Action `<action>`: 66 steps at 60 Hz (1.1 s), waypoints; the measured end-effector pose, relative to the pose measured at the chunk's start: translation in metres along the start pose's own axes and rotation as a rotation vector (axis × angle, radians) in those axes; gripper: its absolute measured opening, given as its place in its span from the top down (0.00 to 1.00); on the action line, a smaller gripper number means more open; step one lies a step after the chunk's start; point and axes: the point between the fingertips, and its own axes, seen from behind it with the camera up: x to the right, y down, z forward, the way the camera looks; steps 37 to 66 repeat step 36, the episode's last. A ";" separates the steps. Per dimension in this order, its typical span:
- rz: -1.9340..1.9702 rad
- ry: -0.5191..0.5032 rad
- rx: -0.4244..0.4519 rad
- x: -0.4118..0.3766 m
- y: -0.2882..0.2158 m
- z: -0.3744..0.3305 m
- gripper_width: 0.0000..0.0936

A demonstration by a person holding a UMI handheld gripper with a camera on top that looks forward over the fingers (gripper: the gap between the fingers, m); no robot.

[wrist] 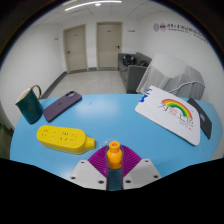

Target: Unplug charger

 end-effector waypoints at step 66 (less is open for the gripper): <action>0.119 -0.113 0.220 0.040 0.002 -0.140 0.11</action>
